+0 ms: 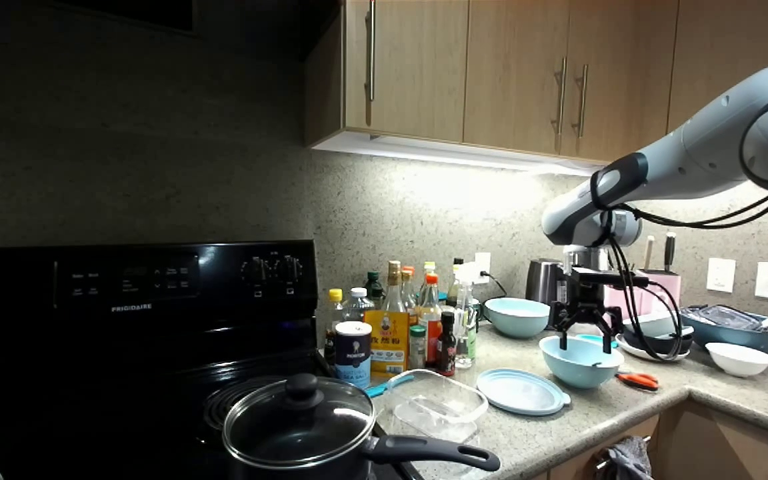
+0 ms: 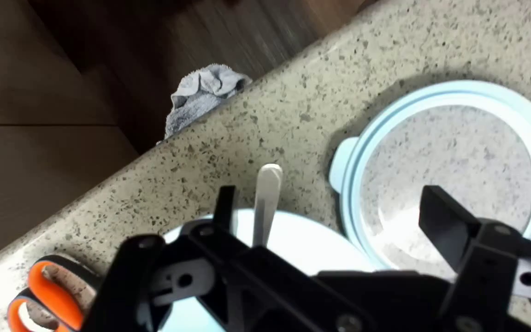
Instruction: Remove the spoon from the bowl and put it on the lid that is on the counter
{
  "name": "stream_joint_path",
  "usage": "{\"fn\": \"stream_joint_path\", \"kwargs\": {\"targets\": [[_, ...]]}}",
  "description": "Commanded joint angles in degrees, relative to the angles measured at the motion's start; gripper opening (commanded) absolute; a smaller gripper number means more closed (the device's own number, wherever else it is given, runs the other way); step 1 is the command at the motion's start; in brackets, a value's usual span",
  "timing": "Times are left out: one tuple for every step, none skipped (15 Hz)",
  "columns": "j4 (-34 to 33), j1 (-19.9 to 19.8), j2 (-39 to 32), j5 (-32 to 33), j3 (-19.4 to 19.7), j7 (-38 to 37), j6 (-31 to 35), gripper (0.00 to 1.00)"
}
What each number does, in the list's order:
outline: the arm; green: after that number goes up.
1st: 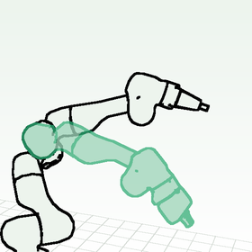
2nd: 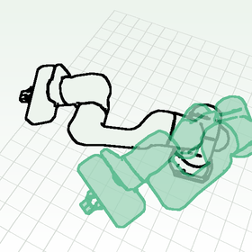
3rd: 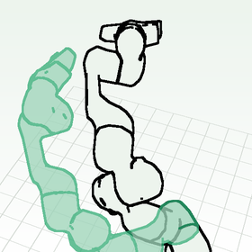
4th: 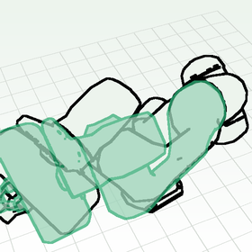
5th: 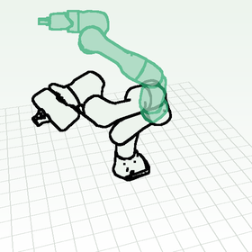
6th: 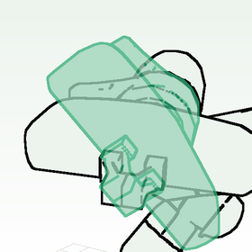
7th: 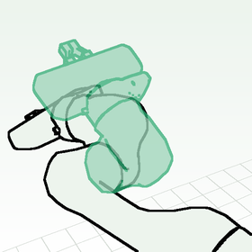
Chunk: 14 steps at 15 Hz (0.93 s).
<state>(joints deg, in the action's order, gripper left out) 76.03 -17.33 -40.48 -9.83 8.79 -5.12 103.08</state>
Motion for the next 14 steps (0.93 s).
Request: {"fn": "stream_joint_path", "kwargs": {"targets": [[-7.3,-1.5,-4.8,-1.4,0.8,-5.2,-0.6,1.0],[-9.0,-2.1,-6.0,-1.4,0.9,-5.7,-1.3,1.0],[-10.6,-2.7,-7.2,-1.1,0.7,-5.1,-2.6,1.0],[-12.0,-3.4,-8.4,-0.9,0.4,-4.0,-4.4,1.0],[-7.9,-2.1,-5.7,0.0,0.8,-4.0,-1.2,1.0],[-9.1,-2.5,-6.7,0.0,0.8,-4.0,-2.0,1.0],[-10.0,-2.8,-7.5,0.0,0.8,-4.0,-2.3,1.0],[-10.5,-2.9,-8.0,0.0,0.8,-4.0,-2.3,1.0],[-10.8,-2.9,-8.2,0.0,0.8,-4.0,-2.4,1.0],[-10.9,-2.9,-8.3,0.0,0.7,-4.0,-2.4,1.0],[-12.0,-2.9,-9.0,-0.2,0.8,-4.9,-3.3,1.0],[-13.0,-3.2,-9.7,-0.3,0.5,-4.1,-3.5,1.0],[-14.4,-3.5,-10.6,-0.3,0.3,-4.1,-4.1,1.0],[-15.6,-3.6,-11.4,-0.2,0.4,-4.3,-4.6,1.0]]}}
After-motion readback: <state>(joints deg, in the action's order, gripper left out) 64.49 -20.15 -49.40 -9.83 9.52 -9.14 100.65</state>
